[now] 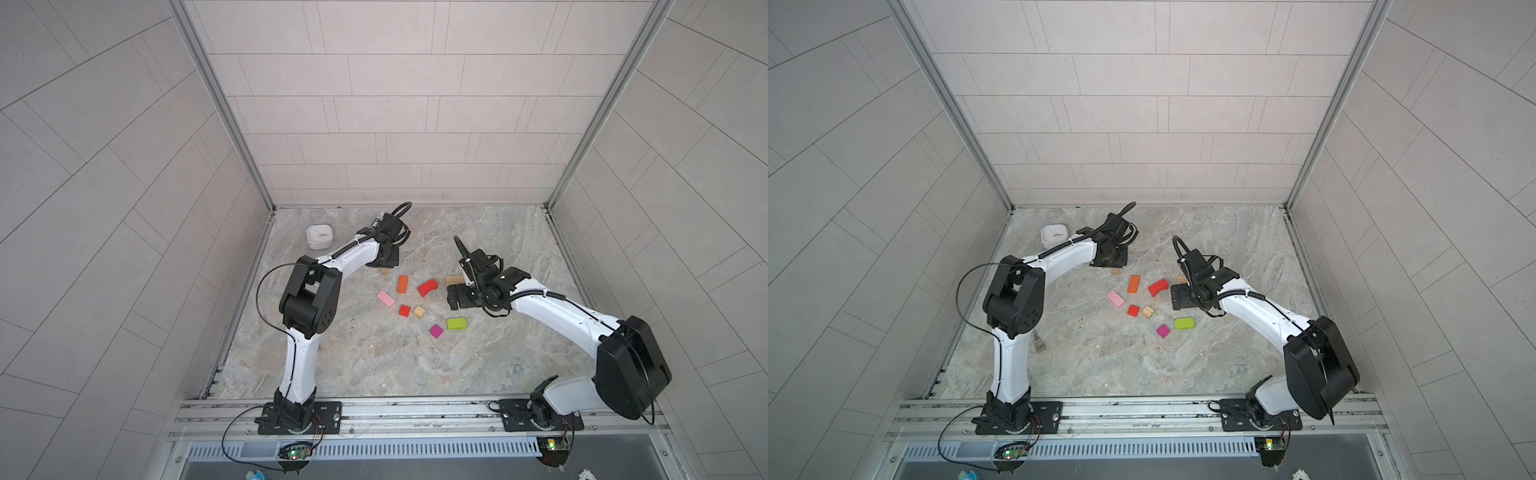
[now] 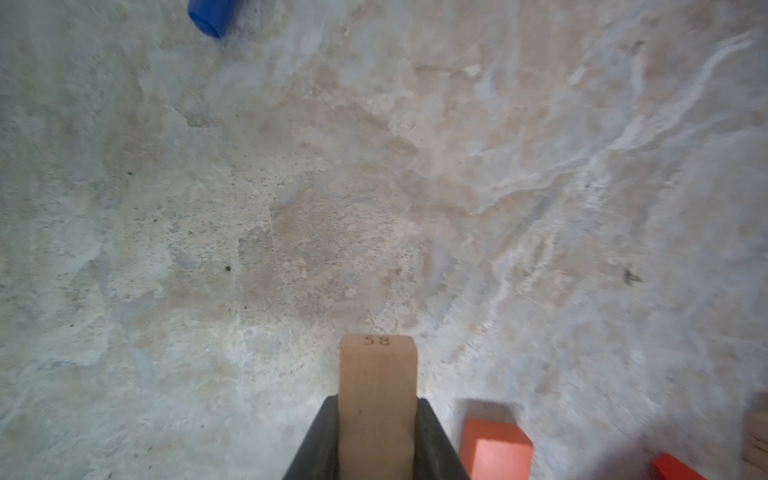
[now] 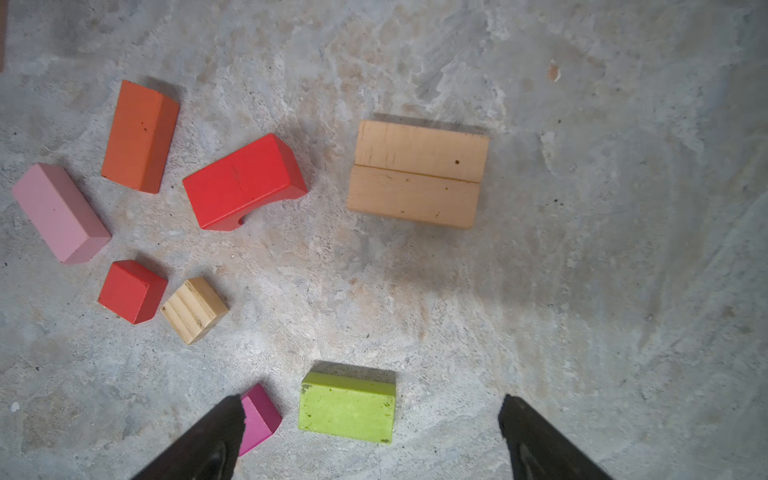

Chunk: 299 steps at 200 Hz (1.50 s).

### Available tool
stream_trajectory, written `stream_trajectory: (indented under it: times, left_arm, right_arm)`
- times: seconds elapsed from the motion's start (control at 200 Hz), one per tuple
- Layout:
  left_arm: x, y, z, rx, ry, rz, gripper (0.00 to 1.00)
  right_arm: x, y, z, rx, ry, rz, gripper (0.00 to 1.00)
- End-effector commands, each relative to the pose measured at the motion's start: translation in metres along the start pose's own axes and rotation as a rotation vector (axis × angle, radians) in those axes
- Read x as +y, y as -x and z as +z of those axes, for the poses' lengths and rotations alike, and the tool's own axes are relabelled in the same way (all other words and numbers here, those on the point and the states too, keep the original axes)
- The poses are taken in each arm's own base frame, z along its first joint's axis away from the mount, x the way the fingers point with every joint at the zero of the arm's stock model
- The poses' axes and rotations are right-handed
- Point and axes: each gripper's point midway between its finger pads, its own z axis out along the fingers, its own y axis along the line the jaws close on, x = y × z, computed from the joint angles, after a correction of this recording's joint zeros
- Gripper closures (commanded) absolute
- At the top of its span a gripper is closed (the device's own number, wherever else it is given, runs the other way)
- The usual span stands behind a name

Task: Build the wood block tower
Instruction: 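Carry the bar marked 58 with the left gripper toward the blocks, then lower the bar onto the table near the blocks and open the left gripper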

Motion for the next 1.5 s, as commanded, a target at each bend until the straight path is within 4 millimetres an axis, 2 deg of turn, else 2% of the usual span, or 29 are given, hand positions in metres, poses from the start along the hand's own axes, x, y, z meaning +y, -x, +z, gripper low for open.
stream_trajectory:
  times: [0.0,0.13,0.275,0.385,0.711,0.896,1.091,1.306,1.491]
  left_arm:
    - [-0.015,-0.007,-0.022,-0.02,-0.028,0.08,0.74]
    - [-0.029,-0.02,-0.037,-0.029,-0.044,0.148,0.74]
    - [-0.04,-0.045,-0.052,-0.025,-0.054,0.208,0.74]
    - [-0.038,-0.067,-0.065,-0.008,-0.038,0.244,0.73]
    - [-0.027,-0.128,-0.099,-0.039,-0.055,0.287,0.73]
    - [-0.026,-0.159,-0.094,-0.014,-0.061,0.332,0.73]
    - [-0.046,-0.191,-0.084,0.009,-0.085,0.421,0.73]
    - [-0.054,-0.21,-0.076,0.025,-0.091,0.445,0.72]
    - [-0.057,-0.227,-0.067,0.054,-0.095,0.46,0.73]
  right_arm:
    - [-0.013,0.003,-0.015,-0.021,-0.029,0.008,0.03]
    - [-0.023,0.001,-0.02,-0.026,-0.041,0.022,0.03]
    - [-0.034,-0.004,-0.024,-0.033,-0.057,0.036,0.03]
    - [-0.041,-0.006,-0.027,-0.041,-0.077,0.031,0.03]
    - [-0.038,-0.01,-0.029,-0.028,-0.057,0.004,0.03]
    - [-0.038,-0.016,-0.031,-0.006,-0.052,-0.015,0.03]
    - [-0.037,-0.016,-0.035,-0.02,-0.044,-0.017,0.03]
    - [-0.034,-0.008,-0.039,-0.048,-0.031,-0.011,0.03]
    - [-0.035,-0.011,-0.033,-0.029,-0.036,-0.004,0.03]
